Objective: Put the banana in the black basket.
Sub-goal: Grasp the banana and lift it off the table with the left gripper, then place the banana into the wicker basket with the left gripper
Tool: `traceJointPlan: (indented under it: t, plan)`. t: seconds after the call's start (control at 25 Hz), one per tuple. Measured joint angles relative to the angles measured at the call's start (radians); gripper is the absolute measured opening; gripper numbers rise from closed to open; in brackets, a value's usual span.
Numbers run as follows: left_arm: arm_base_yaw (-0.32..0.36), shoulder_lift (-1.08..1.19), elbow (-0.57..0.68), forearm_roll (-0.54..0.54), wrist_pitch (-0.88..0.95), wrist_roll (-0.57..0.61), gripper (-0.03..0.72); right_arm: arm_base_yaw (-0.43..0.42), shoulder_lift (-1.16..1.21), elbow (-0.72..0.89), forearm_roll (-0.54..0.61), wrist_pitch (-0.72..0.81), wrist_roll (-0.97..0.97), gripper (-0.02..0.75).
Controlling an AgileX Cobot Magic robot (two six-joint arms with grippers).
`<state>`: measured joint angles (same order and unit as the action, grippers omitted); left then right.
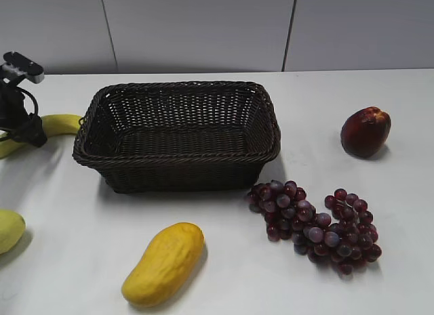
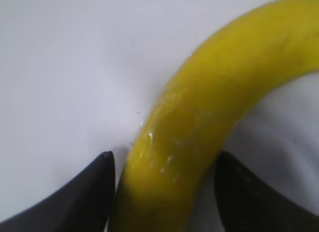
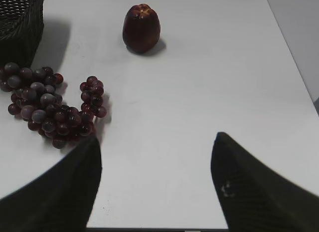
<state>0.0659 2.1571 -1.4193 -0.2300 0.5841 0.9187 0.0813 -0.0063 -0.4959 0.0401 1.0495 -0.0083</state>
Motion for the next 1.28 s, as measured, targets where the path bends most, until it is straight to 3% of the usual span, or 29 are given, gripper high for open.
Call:
traceJointPlan:
  t: [0.24, 0.64, 0.84, 1.04, 1.28]
  plan:
    - [0.000, -0.007, 0.000, -0.010, 0.040, 0.000, 0.426, 0.000, 0.000, 0.000, 0.000, 0.000, 0.000, 0.551]
    - [0.000, -0.209, 0.000, 0.020, 0.086, -0.096, 0.416, 0.000, 0.000, 0.000, 0.000, 0.000, 0.000, 0.551]
    - [-0.007, -0.357, 0.000, -0.023, 0.131, -0.106, 0.416, 0.000, 0.000, 0.000, 0.000, 0.000, 0.000, 0.551]
    - [-0.088, -0.484, 0.000, -0.047, 0.164, -0.106, 0.416, 0.000, 0.000, 0.000, 0.000, 0.000, 0.000, 0.551]
    - [-0.257, -0.510, 0.000, -0.144, 0.172, -0.106, 0.416, 0.000, 0.000, 0.000, 0.000, 0.000, 0.000, 0.551]
